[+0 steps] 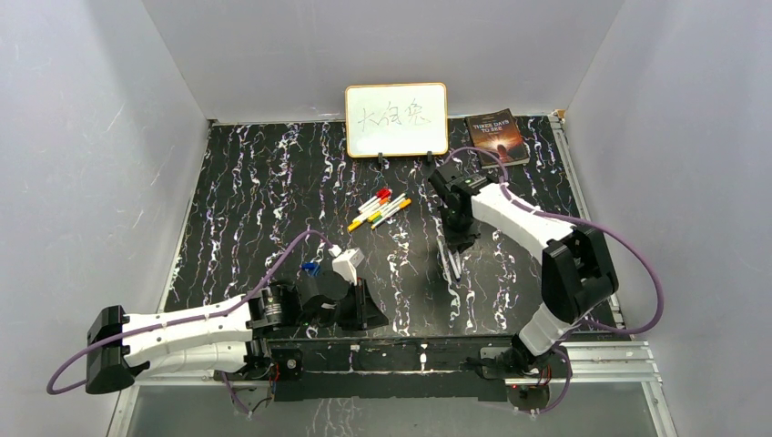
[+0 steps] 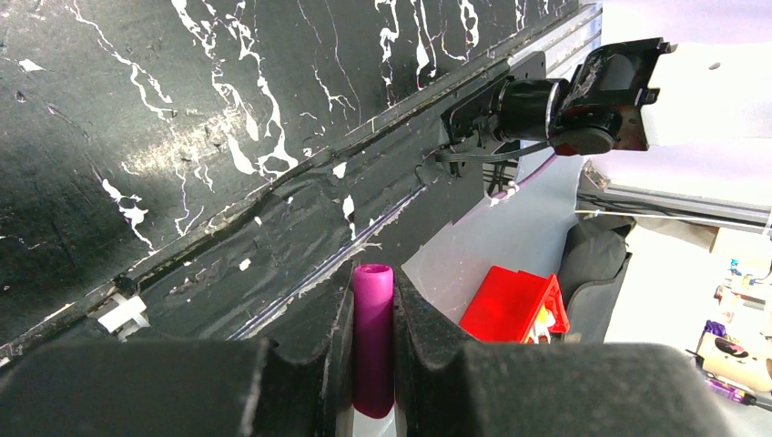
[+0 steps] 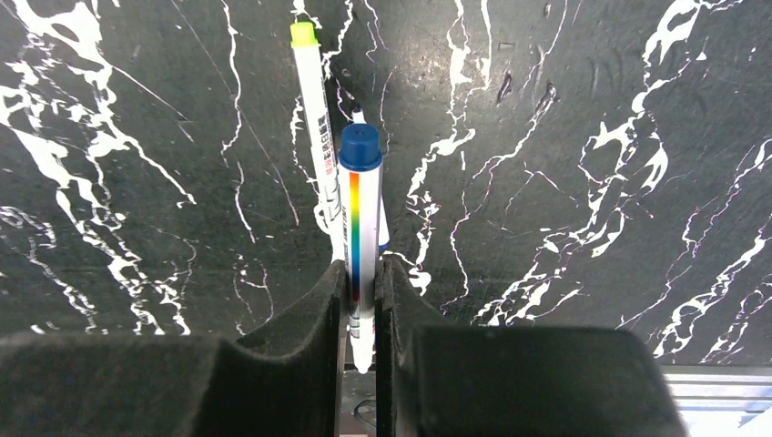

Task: Open the pen caps
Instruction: Place the pen at the center of the board.

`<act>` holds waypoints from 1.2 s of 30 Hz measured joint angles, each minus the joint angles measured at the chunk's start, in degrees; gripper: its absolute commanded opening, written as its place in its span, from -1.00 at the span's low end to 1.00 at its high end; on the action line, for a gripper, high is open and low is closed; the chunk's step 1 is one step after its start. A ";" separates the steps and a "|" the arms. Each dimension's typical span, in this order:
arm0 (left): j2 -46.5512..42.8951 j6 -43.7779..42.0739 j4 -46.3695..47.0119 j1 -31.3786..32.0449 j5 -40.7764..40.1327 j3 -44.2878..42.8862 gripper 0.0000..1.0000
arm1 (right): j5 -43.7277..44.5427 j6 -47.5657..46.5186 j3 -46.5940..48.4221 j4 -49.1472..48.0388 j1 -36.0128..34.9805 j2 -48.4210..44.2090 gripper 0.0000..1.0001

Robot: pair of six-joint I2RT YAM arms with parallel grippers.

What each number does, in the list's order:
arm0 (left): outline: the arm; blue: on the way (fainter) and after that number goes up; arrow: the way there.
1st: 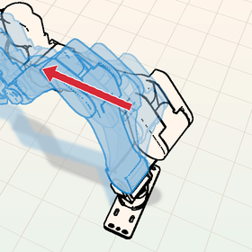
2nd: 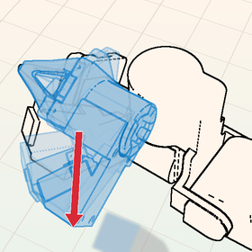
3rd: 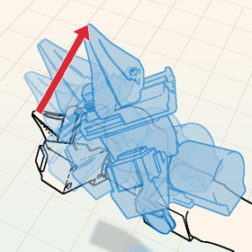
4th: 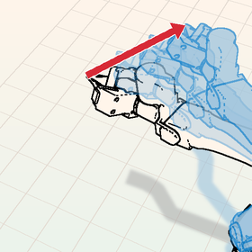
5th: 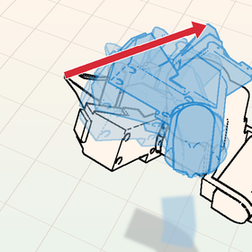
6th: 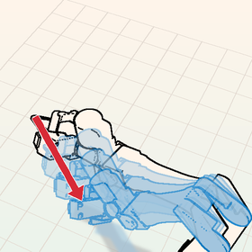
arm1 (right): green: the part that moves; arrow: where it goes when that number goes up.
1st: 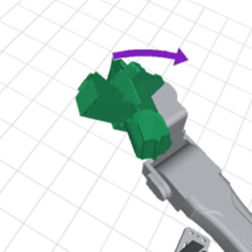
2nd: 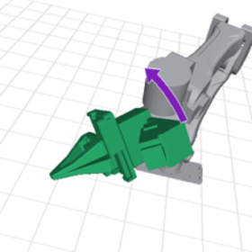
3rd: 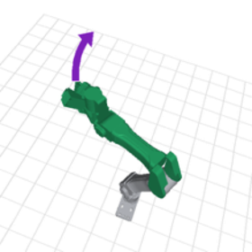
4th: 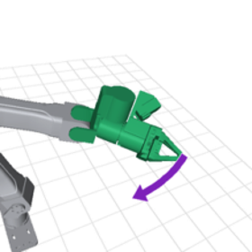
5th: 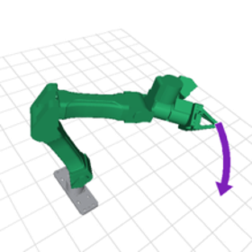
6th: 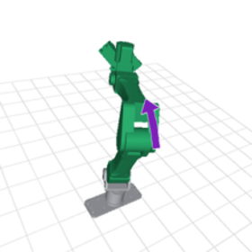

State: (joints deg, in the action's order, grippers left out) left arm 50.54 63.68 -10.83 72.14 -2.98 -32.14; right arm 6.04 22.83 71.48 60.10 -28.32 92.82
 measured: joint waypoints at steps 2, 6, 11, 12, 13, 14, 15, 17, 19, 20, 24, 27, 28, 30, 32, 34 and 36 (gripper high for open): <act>0.15 -0.02 0.02 0.00 0.00 0.00 -0.99 | 0.92 0.04 -0.85 0.07 -0.98 0.44 -1.00; 0.15 -0.02 0.02 0.00 0.00 0.00 -0.99 | 2.89 0.17 -2.64 -0.24 -1.70 0.44 -1.00; 0.13 0.00 0.02 0.00 0.00 0.00 -0.99 | 4.15 0.13 -5.55 -0.83 -1.97 0.83 -1.00; 0.13 0.00 0.02 0.00 0.00 0.00 -0.99 | 4.24 0.13 -5.95 -1.14 -1.97 1.09 -1.00; 0.13 0.00 0.00 0.00 0.00 0.00 -0.99 | 4.35 0.11 -6.29 -1.68 -1.97 1.40 -1.00; 0.13 0.00 -0.02 0.00 0.02 0.00 -0.99 | 4.42 0.09 -6.54 -2.12 -1.97 1.77 -1.00; 0.13 0.00 -0.09 0.00 0.00 0.00 -0.99 | 4.55 0.04 -6.60 -2.36 -1.97 2.21 -1.00; 0.13 0.00 -0.33 0.00 0.00 0.00 -0.99 | 4.85 -0.04 -6.64 -3.34 -1.97 3.06 -1.00; 0.13 0.00 -0.57 0.00 0.00 0.00 -0.99 | 5.25 -0.09 -6.67 -4.26 -1.97 3.93 -1.00; 0.09 0.00 -0.74 0.00 0.00 0.00 -0.99 | 5.53 -0.15 -6.67 -4.74 -1.97 4.33 -1.00; -0.13 0.00 -1.05 0.00 -0.04 0.00 -0.99 | 6.62 -0.28 -6.69 -6.16 -1.97 5.22 -1.00; -0.13 -0.02 -1.25 0.00 -0.04 0.00 -0.99 | 7.58 -0.35 -6.82 -7.39 -1.97 5.29 -1.00; -0.13 0.00 -1.25 0.00 -0.04 0.00 -0.99 | 7.74 -0.42 -6.93 -7.78 -1.97 5.31 -1.00; -0.11 -0.02 -1.25 0.00 -0.04 0.00 -0.99 | 7.87 -0.46 -7.34 -8.33 -1.97 5.38 -1.00; -0.09 -0.02 -1.25 0.00 -0.04 0.00 -0.99 | 7.96 -0.48 -7.93 -8.76 -1.97 5.70 -1.00; 0.04 -0.02 -1.22 0.00 -0.02 0.00 -0.99 | 7.96 -0.48 -8.59 -9.29 -1.97 5.97 -1.00; 0.28 -0.02 -1.22 0.00 -0.02 0.00 -0.99 | 7.96 -0.48 -9.16 -9.40 -1.97 6.12 -1.00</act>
State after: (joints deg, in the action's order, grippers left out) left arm 50.83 63.66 -12.05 72.14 -3.01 -32.14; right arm 14.00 22.35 62.33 50.70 -30.28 98.94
